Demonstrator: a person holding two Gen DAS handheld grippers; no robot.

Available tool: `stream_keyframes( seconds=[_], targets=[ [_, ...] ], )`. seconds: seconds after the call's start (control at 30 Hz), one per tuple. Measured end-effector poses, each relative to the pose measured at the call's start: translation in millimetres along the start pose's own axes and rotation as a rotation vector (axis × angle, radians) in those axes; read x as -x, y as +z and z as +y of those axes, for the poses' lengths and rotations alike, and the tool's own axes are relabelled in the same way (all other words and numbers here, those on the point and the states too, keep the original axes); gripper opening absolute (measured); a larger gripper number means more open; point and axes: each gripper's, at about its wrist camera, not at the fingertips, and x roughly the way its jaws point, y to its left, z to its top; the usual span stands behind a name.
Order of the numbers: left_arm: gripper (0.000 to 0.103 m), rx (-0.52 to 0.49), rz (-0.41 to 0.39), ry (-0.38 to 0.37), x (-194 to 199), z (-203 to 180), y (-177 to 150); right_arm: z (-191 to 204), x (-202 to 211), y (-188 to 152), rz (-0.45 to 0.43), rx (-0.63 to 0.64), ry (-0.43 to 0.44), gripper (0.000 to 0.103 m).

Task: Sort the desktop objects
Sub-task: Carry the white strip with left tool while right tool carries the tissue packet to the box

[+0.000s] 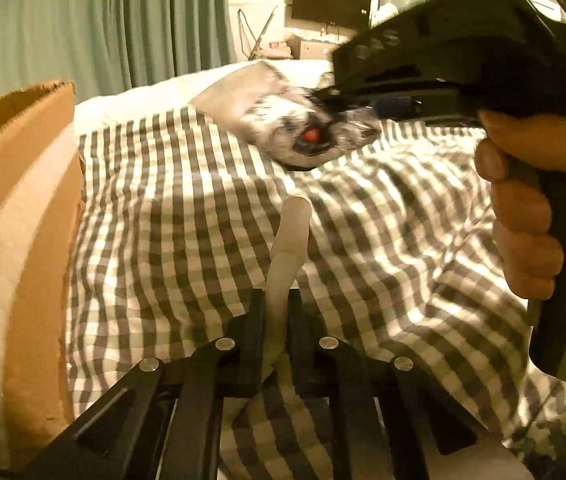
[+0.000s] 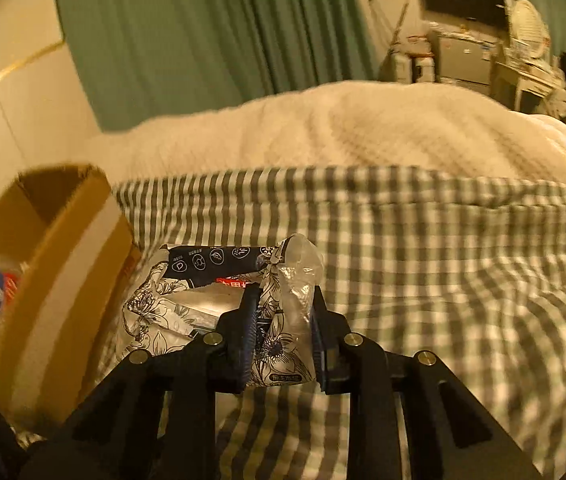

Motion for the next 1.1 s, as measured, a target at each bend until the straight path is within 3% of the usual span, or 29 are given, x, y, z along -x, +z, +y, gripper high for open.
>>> stream_keyframes(
  seconds=[0.4,0.6,0.97,1.1],
  targets=[
    [0.010,-0.018,-0.175,-0.027,62,2,32,15,115,10,-0.259,-0.007,-0.098,0.023],
    [0.010,-0.045,-0.288,0.007,105,12,46,26,170,11,-0.368,-0.035,-0.128,0.023],
    [0.010,-0.023,-0.406,0.077,176,60,65,73,226,16,-0.463,-0.026,-0.144,0.023],
    [0.010,0.025,-0.425,0.049,192,81,71,92,234,13,-0.483,-0.039,-0.124,0.023]
  ],
)
